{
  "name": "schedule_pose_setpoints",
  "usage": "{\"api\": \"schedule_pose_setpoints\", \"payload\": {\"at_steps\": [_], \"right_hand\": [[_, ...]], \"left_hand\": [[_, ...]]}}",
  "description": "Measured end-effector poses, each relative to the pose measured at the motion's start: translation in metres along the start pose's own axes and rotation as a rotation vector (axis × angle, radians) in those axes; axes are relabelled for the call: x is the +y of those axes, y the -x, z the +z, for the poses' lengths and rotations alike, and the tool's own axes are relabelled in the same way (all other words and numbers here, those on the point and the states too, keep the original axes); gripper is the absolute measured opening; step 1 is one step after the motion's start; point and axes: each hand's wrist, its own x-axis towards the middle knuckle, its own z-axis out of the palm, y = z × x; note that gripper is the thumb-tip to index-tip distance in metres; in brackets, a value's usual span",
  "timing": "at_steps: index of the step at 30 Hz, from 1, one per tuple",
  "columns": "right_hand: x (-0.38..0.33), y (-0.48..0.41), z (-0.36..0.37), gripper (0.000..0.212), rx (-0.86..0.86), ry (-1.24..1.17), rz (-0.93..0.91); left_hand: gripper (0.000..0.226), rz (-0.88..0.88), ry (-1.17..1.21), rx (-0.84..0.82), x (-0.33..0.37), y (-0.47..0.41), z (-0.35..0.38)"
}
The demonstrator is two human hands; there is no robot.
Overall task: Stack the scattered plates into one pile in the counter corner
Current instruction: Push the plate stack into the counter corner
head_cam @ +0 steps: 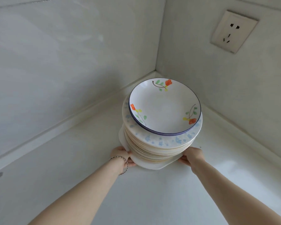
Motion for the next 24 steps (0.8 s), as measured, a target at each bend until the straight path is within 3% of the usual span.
{"api": "schedule_pose_setpoints", "payload": {"at_steps": [14,24], "right_hand": [[-0.085,-0.092,0.04,0.024,0.003,0.029,-0.059],[-0.12,-0.132,0.053,0.037,0.027,0.005,-0.115]], "left_hand": [[0.026,0.044,0.007,-0.015,0.08,-0.07,0.047],[0.017,0.054,0.049,-0.01,0.093,-0.092,0.072]]}}
